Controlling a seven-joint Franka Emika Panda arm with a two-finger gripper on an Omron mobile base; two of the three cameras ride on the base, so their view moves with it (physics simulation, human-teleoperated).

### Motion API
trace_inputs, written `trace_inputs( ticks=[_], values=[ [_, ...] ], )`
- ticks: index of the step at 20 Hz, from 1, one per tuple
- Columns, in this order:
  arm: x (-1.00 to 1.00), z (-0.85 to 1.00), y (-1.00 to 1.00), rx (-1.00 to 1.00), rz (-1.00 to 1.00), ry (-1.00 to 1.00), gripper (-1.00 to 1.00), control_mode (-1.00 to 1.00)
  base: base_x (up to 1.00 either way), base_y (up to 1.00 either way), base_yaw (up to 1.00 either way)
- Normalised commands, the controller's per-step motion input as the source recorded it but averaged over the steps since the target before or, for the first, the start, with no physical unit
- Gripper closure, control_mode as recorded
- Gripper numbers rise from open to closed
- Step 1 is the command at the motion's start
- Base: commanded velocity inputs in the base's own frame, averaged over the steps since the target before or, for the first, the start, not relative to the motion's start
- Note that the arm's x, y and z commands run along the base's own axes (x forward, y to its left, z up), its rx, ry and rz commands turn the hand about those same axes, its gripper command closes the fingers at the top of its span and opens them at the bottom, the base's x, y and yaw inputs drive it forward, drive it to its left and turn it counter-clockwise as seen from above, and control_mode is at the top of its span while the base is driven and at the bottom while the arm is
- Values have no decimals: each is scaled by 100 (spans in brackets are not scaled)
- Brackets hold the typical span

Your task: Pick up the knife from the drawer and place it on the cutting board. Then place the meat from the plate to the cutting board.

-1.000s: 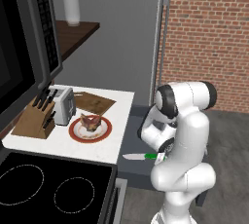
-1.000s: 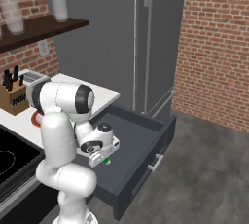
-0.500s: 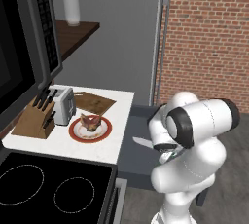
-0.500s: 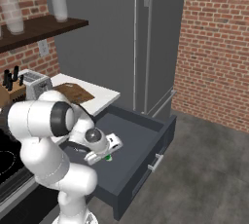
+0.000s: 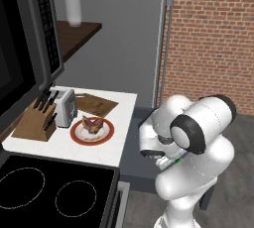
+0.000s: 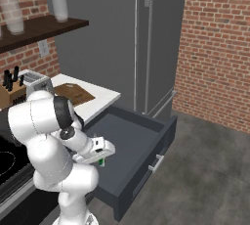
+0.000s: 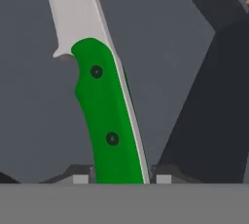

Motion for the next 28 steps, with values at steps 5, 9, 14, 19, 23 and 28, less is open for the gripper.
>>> trace_inputs(
  ticks=[5,9,14,19,23,28],
  values=[
    [15,100,-53,12,-29,33,100,-100,0,0,0],
    [35,100,-32,15,-20,17,100,-100,0,0,0],
    [35,100,-8,13,-13,0,100,-100,0,0,0],
    [17,100,-3,9,-13,-1,100,-100,0,0,0],
    [3,100,4,5,-10,0,100,-100,0,0,0],
    [9,100,40,1,-3,1,100,-100,0,0,0]
  ],
)
